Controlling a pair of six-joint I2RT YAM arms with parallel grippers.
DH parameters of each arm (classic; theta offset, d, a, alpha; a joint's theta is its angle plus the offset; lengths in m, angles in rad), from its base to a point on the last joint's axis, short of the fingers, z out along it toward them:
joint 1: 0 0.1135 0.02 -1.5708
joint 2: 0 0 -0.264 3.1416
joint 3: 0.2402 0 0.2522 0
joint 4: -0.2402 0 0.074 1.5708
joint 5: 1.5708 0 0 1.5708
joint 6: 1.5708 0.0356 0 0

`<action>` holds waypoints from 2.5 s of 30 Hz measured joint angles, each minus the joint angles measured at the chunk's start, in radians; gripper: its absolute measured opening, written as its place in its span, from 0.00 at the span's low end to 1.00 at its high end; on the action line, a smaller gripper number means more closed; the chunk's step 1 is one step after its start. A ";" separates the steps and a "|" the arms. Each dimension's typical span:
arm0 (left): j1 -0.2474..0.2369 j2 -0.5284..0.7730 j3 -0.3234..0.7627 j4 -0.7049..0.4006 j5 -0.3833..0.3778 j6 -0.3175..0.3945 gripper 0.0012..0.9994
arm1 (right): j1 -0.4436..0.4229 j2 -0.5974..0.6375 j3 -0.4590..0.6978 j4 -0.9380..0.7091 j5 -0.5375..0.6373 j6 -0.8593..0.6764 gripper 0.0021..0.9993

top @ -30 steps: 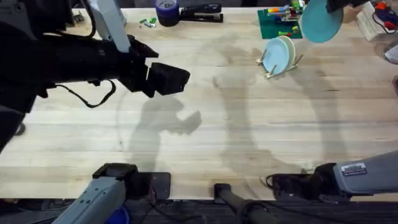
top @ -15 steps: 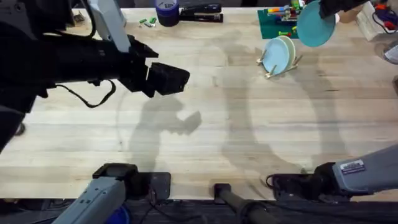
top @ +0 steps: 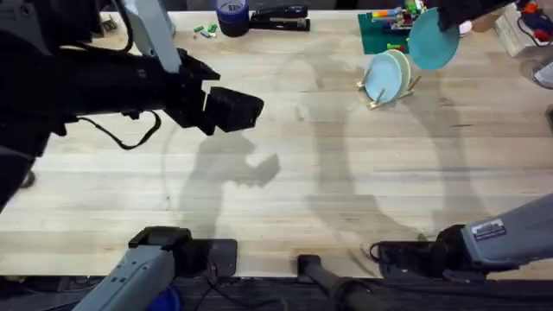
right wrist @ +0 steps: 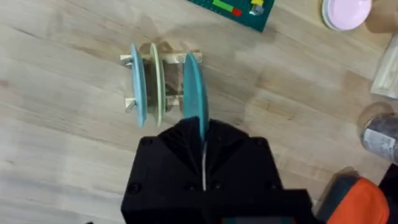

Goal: Pick up the plates from the table one by one and place each into a slot on the dish rack.

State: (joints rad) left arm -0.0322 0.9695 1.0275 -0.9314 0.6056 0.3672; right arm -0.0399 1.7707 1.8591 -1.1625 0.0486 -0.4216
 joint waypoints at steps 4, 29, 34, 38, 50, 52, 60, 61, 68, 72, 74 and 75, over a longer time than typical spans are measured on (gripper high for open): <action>0.000 0.000 0.000 0.000 0.000 0.000 1.00 | 0.000 0.020 0.000 0.000 0.000 0.010 0.03; 0.000 0.000 0.000 0.000 0.000 0.000 1.00 | 0.019 0.106 0.000 -0.015 0.000 0.025 0.03; 0.000 0.000 0.000 0.000 0.000 0.000 0.99 | 0.023 0.106 0.000 -0.015 0.000 0.025 0.03; 0.000 0.000 0.000 0.000 0.000 0.000 1.00 | 0.023 0.108 0.000 -0.016 0.000 0.025 0.03; 0.000 0.000 0.000 0.000 0.000 0.000 0.99 | 0.025 0.181 0.000 -0.019 0.000 0.025 0.03; 0.000 0.000 0.000 0.000 0.000 0.000 1.00 | 0.025 0.181 0.000 -0.019 0.000 0.025 0.03; 0.000 0.000 0.000 0.000 0.000 0.000 0.99 | 0.027 0.181 0.000 -0.018 0.000 0.025 0.03; 0.000 0.000 0.000 0.000 0.000 0.000 0.99 | 0.027 0.181 0.000 -0.018 0.000 0.025 0.03; 0.000 0.000 0.000 0.000 0.000 0.000 0.99 | 0.027 0.181 0.000 -0.018 0.000 0.025 0.03; 0.000 0.000 0.000 0.000 0.000 0.000 1.00 | 0.027 0.181 0.000 -0.018 0.000 0.025 0.03; 0.000 0.000 0.000 0.000 0.000 0.000 1.00 | 0.027 0.181 0.000 -0.018 0.000 0.025 0.03; 0.000 0.000 0.000 0.000 0.000 0.000 1.00 | 0.027 0.181 0.000 -0.018 0.000 0.025 0.03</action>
State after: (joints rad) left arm -0.0322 0.9695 1.0275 -0.9316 0.6056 0.3672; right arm -0.0132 1.9518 1.8591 -1.1801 0.0483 -0.3965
